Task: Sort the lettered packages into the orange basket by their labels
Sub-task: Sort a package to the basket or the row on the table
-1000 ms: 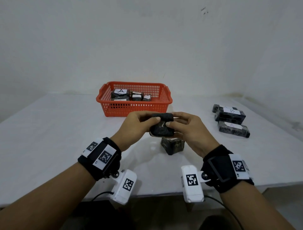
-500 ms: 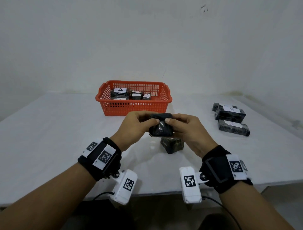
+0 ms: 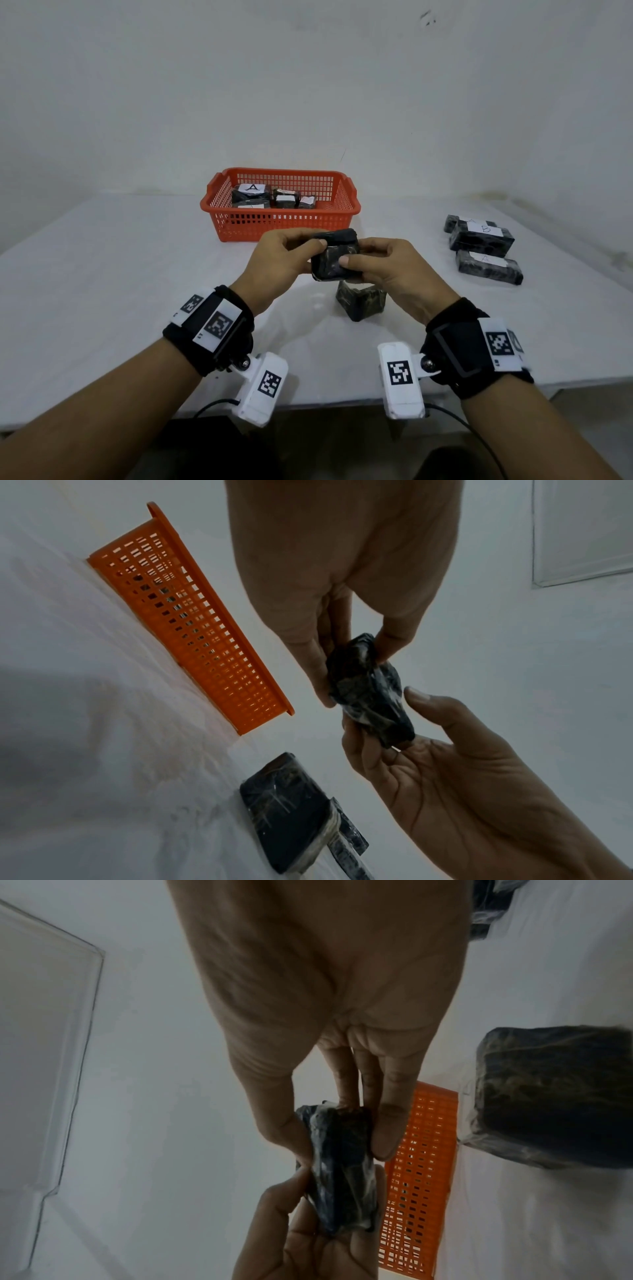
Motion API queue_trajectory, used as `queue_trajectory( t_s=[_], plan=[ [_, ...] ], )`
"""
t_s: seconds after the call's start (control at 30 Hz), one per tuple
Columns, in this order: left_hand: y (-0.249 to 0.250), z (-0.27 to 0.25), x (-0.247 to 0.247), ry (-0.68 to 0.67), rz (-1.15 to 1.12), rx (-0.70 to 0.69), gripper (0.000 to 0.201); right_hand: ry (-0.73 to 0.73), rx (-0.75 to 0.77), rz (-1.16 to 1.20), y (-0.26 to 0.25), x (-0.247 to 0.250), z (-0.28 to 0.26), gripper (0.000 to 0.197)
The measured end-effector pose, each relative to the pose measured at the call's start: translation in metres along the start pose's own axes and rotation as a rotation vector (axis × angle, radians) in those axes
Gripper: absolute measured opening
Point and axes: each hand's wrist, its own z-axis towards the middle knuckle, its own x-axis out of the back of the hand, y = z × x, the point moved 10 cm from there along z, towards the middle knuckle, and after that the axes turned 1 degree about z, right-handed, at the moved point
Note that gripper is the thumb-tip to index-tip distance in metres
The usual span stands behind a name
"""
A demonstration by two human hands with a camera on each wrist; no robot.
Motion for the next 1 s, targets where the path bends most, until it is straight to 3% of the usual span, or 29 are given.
queue_trajectory(
  t_s=[0.23, 0.5, 0.73, 1.0],
  plan=[
    [-0.004, -0.002, -0.002, -0.035, -0.041, 0.025, 0.022, 0.025, 0.015, -0.061, 0.001, 0.005, 0.0, 0.031],
    [-0.004, 0.0, -0.001, -0.036, -0.008, 0.023, 0.022, 0.089, 0.032, -0.05, 0.001, 0.01, 0.001, 0.021],
    [-0.003, -0.002, -0.004, -0.081, 0.046, 0.02, 0.029, 0.105, 0.045, -0.072, 0.0, 0.01, -0.001, 0.019],
    [-0.006, -0.002, -0.001, -0.067, 0.016, 0.006, 0.03, -0.039, -0.195, 0.258, 0.013, -0.005, -0.012, 0.032]
  ],
)
